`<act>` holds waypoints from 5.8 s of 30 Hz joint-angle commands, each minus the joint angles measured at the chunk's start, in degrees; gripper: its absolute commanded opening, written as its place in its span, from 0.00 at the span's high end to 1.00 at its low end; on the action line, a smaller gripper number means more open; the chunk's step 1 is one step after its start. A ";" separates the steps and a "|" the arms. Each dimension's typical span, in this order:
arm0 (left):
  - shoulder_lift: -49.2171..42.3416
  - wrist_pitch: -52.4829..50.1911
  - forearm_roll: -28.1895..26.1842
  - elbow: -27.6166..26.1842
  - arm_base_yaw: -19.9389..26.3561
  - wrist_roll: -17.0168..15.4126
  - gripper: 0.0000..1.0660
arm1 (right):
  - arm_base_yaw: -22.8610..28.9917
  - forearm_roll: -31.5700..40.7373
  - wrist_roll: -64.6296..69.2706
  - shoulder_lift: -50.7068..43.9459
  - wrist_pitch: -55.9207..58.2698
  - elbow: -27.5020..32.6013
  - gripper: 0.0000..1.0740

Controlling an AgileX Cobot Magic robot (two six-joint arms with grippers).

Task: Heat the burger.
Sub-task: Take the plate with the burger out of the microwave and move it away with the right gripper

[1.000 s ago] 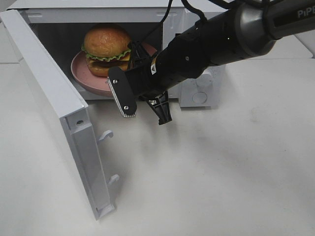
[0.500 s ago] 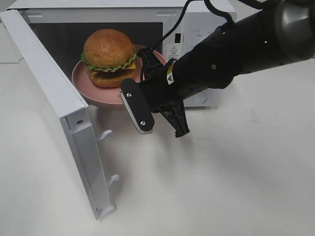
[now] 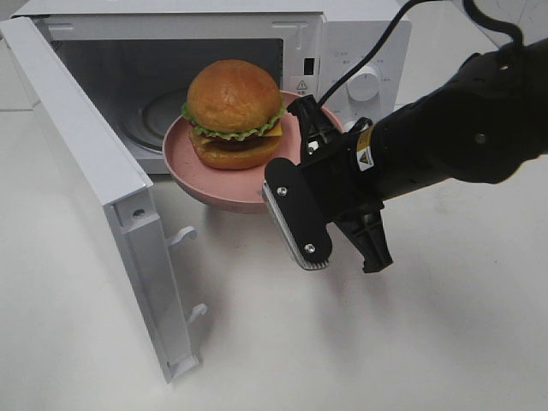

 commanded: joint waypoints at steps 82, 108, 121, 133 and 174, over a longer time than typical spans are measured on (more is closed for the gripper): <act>-0.46 -0.52 0.00 0.17 0.17 -0.34 0.08 | -0.74 -27.44 52.83 -52.14 31.00 30.14 1.00; -0.46 -0.52 0.00 0.17 0.17 -0.34 0.08 | -0.74 -40.51 96.77 -33.52 48.53 24.06 1.00; -0.46 -0.52 0.00 0.17 0.17 -0.34 0.08 | -0.74 -40.51 118.60 -17.53 54.55 15.76 0.99; -0.46 -0.52 0.00 0.17 0.17 -0.34 0.08 | -0.74 -40.51 125.54 -5.61 53.06 14.32 0.99; -0.46 -0.52 0.00 0.17 0.17 -0.34 0.08 | -0.74 -45.38 146.73 13.24 43.66 14.32 0.81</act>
